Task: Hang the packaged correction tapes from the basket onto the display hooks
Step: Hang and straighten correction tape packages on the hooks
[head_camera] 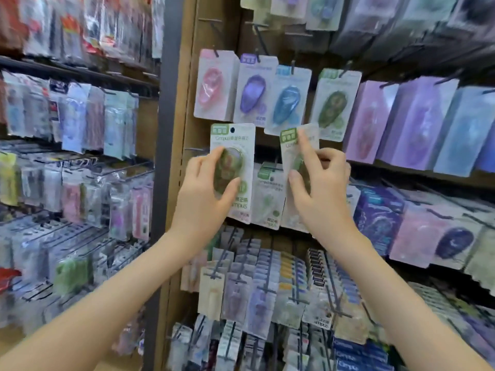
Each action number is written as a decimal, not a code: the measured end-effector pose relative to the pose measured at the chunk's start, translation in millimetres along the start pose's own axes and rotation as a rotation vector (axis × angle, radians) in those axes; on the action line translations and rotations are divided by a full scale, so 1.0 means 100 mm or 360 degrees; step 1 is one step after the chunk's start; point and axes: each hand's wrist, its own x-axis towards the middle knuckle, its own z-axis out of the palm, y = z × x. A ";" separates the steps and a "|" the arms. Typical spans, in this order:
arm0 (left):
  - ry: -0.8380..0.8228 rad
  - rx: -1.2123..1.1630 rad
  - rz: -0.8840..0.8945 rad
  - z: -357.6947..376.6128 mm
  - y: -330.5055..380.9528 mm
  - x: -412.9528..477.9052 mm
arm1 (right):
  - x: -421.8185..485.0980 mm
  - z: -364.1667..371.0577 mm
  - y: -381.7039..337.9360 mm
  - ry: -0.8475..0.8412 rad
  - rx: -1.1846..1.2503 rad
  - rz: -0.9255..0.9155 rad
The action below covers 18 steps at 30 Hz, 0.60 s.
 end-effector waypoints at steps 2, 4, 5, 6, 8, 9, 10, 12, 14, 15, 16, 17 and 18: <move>0.0011 -0.0026 0.0107 0.08 0.01 0.26 | 0.29 -0.06 0.10 0.0095 -0.0052 0.0022; 0.0038 -0.0068 0.0214 0.15 0.02 0.50 | 0.58 -0.14 0.21 0.0197 -0.0101 0.0083; 0.0061 -0.0085 0.0268 0.19 0.03 0.61 | 0.72 -0.18 0.26 0.0246 -0.0137 0.0096; 0.0086 -0.0094 0.0332 0.24 0.02 0.72 | 0.86 -0.22 0.31 0.0290 -0.0170 0.0112; 0.0127 -0.0101 0.0433 0.34 -0.01 0.90 | 1.10 -0.25 0.39 0.0346 -0.0227 0.0176; 0.0149 -0.0115 0.0442 0.41 -0.03 0.98 | 1.21 -0.25 0.43 0.0370 -0.0242 0.0199; 0.0152 -0.0141 0.0437 0.48 -0.05 1.05 | 1.30 -0.24 0.47 0.0392 -0.0247 0.0228; 0.0123 -0.0202 0.0427 0.62 -0.07 1.16 | 1.43 -0.23 0.55 0.0419 -0.0281 0.0268; 0.0092 -0.0246 0.0445 0.75 -0.08 1.23 | 1.47 -0.22 0.63 0.0420 -0.0339 0.0239; 0.0079 -0.0264 0.0452 0.81 -0.09 1.25 | 1.47 -0.23 0.65 0.0419 -0.0341 0.0219; 0.0073 -0.0278 0.0458 0.86 -0.09 1.26 | 1.46 -0.24 0.67 0.0412 -0.0336 0.0202; 0.0071 -0.0291 0.0464 0.91 -0.08 1.26 | 1.45 -0.25 0.69 0.0393 -0.0338 0.0188; 0.0065 -0.0302 0.0472 0.95 -0.08 1.26 | 1.44 -0.27 0.72 0.0369 -0.0352 0.0175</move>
